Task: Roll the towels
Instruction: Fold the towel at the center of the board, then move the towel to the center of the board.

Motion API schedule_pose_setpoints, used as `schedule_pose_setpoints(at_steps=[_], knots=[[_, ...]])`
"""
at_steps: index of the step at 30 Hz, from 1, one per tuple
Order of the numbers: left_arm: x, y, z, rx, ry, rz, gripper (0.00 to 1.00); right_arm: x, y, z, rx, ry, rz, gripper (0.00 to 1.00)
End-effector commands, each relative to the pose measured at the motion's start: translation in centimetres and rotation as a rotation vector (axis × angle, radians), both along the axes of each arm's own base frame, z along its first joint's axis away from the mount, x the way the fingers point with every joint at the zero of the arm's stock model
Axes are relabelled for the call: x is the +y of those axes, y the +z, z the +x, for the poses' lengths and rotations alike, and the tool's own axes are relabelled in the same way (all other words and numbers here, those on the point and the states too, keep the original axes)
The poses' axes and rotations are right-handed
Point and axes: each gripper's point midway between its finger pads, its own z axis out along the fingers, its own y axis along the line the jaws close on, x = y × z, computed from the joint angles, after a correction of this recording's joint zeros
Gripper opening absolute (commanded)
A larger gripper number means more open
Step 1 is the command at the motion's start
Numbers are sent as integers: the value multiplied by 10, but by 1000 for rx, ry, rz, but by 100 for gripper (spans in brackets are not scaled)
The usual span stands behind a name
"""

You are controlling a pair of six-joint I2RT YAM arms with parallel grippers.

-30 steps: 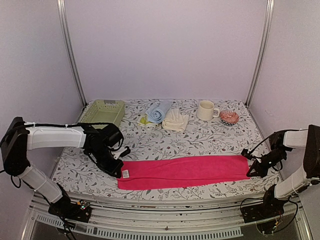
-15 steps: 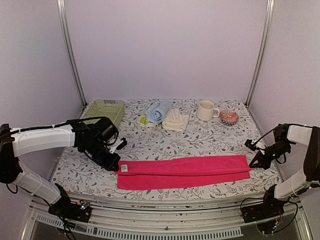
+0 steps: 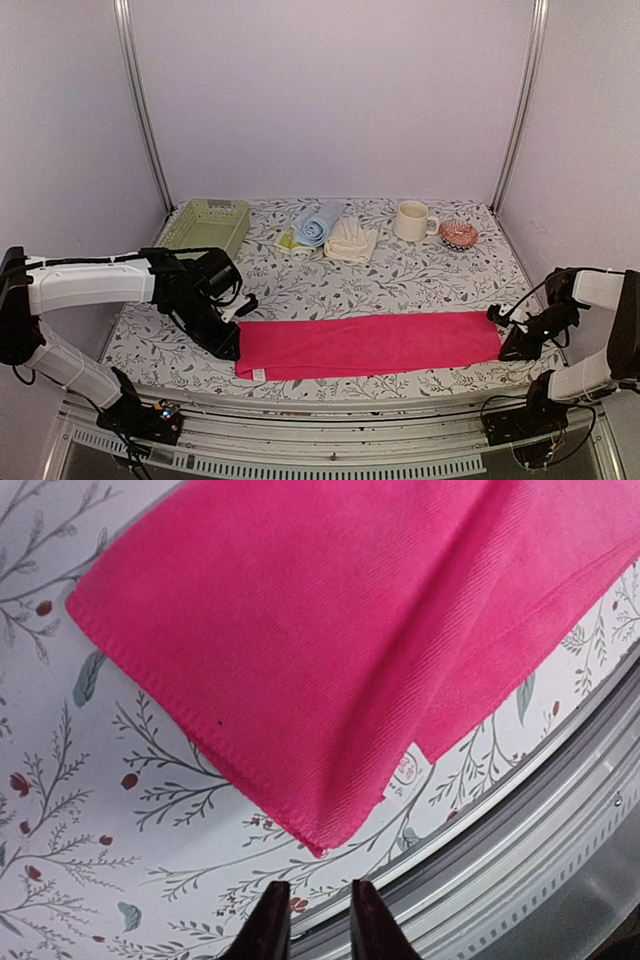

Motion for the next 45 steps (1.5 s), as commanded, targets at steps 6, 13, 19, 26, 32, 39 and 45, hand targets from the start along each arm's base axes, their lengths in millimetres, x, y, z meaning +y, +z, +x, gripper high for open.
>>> schedule_pose_setpoints(at_steps=[6,13,19,26,32,39,45], knots=[[5,11,20,-36,55,116,31,8,52,19,-130,21,59,35],[13,4,87,-135,276,198,39,-3,72,90,-158,-223,143,36],[22,-10,115,-158,418,126,43,4,51,107,-66,-329,194,30],[11,-30,120,-97,455,23,40,25,24,108,27,-315,178,25],[12,-51,116,-57,441,58,22,19,3,111,71,-346,123,23],[17,-45,128,-117,432,88,0,12,-15,109,103,-379,78,22],[29,-35,155,-225,430,158,0,-1,-29,117,122,-447,10,20]])
